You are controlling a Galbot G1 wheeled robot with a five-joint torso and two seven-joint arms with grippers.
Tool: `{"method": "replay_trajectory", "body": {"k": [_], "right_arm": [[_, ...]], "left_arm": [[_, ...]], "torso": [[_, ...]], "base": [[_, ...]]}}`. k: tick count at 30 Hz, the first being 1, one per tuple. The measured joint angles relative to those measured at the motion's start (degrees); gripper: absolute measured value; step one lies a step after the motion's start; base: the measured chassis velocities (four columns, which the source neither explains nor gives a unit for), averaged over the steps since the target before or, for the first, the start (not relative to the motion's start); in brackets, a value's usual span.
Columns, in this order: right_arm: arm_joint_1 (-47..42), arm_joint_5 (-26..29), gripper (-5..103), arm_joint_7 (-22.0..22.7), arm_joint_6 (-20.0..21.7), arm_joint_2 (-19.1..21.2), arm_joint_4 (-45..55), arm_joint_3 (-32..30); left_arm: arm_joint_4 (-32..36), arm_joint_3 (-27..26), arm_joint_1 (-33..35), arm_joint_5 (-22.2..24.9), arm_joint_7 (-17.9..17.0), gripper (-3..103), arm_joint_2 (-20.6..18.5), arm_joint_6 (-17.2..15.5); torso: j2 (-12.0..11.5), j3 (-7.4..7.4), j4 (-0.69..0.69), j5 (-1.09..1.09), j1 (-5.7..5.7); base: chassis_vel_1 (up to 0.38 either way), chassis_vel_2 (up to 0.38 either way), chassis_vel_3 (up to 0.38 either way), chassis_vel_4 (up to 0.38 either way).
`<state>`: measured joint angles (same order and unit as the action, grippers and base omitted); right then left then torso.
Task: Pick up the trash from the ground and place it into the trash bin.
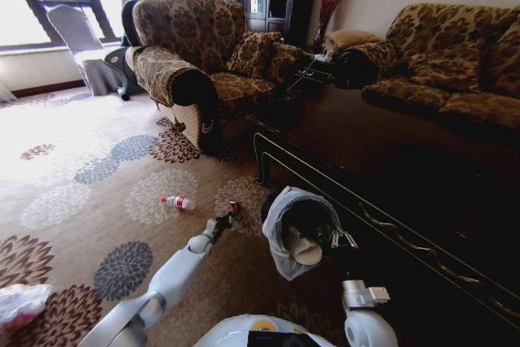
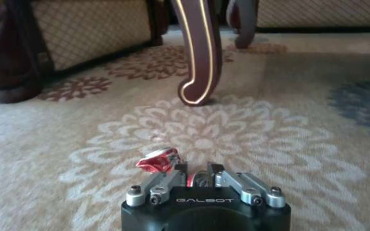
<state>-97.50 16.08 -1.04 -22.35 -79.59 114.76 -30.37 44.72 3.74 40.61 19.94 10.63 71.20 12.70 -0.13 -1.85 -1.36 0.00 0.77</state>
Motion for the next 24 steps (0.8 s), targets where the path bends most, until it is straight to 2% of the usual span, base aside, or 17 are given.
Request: {"method": "replay_trajectory", "body": {"k": [2,4,5,8,11,13,14,16,17,19,20,21,23,24], "right_arm": [[-0.04,-0.02,0,0.0,-0.02,-0.08,0.05,-0.05],[-0.15,-0.06,0,0.0,-0.09,-0.36,0.24,-0.13],[-0.15,-0.06,0,0.0,-0.09,-0.36,0.24,-0.13],[-0.22,-0.08,0,-0.01,-0.1,-0.45,0.27,-0.13],[-0.31,-0.09,0,0.0,-0.1,-0.45,0.27,-0.14],[-0.38,-0.07,0,0.0,-0.17,-0.43,0.17,-0.19],[-0.38,-0.07,0,0.0,-0.17,-0.43,0.17,-0.19],[-0.43,0.02,0,-0.01,-0.3,-0.33,-0.13,-0.28],[-0.43,0.02,0,-0.01,-0.3,-0.33,-0.13,-0.28],[-0.42,0.15,0,0.0,-0.33,-0.26,-0.32,-0.34],[-0.33,0.23,0,0.0,-0.35,-0.21,-0.49,-0.36],[-0.33,0.23,0,0.0,-0.35,-0.21,-0.49,-0.36],[-0.12,0.29,0,0.0,-0.36,-0.16,-0.76,-0.36],[-0.02,0.35,0,0.0,-0.37,-0.13,-0.87,-0.38]], "left_arm": [[-0.51,0.23,-0.37,-0.26,0.41,23,0.01,0.07],[-2.25,1.04,-1.59,-1.07,2.08,34,0.03,0.2],[-2.25,1.04,-1.59,-1.07,2.08,34,0.03,0.2],[-4.05,1.63,-2.73,-1.57,3.51,51,0.19,0.3],[-5.37,1.93,-3.47,-1.91,4.51,57,0.4,0.55],[-6.95,2.12,-4.23,-2.31,5.34,67,0.77,0.73],[-6.95,2.12,-4.23,-2.31,5.34,67,0.77,0.73],[-9.85,2.13,-5.33,-3.51,5.81,78,1.56,1.5],[-9.85,2.13,-5.33,-3.51,5.81,78,1.56,1.5],[-12.21,2.1,-6.18,-4.46,6.53,89,2.13,2.2],[-13.76,1.69,-6.84,-5.07,8.4,96,2.63,2.42],[-13.76,1.69,-6.84,-5.07,8.4,96,2.63,2.42],[-14.67,1.0,-7.38,-5.28,10.91,89,3.12,2.27],[-15.08,0.83,-7.54,-5.39,11.48,89,3.33,2.31]], "torso": [[0.0,0.0,0.0,0.0,0.0],[0.0,0.0,-0.03,0.0,0.0],[0.0,0.0,-0.03,0.0,0.0],[0.0,0.0,-0.02,0.01,0.0],[0.0,0.0,-0.02,0.0,0.0],[0.0,0.0,-0.02,0.01,0.0],[0.0,0.0,-0.02,0.01,0.0],[0.0,0.0,-0.02,0.01,0.0],[0.0,0.0,-0.02,0.01,0.0],[0.0,0.0,-0.02,0.01,0.0],[0.0,0.0,-0.02,0.0,0.0],[0.0,0.0,-0.02,0.0,0.0],[0.0,0.0,-0.02,0.01,0.0],[0.0,0.0,-0.01,0.01,0.0]], "base": [[0.0,0.0,0.0,0.0],[0.0,0.0,0.0,0.0],[0.0,0.0,0.0,0.0],[0.0,0.0,0.0,0.0],[0.0,0.0,0.0,0.0],[0.0,0.0,0.0,0.0],[0.0,0.0,0.0,0.0],[0.0,0.0,0.0,0.0],[0.0,0.0,0.0,0.0],[0.0,0.0,0.0,0.0],[0.0,0.0,0.0,0.0],[0.0,0.0,0.0,0.0],[0.0,0.0,0.0,0.0],[0.0,0.0,0.0,0.0]]}}
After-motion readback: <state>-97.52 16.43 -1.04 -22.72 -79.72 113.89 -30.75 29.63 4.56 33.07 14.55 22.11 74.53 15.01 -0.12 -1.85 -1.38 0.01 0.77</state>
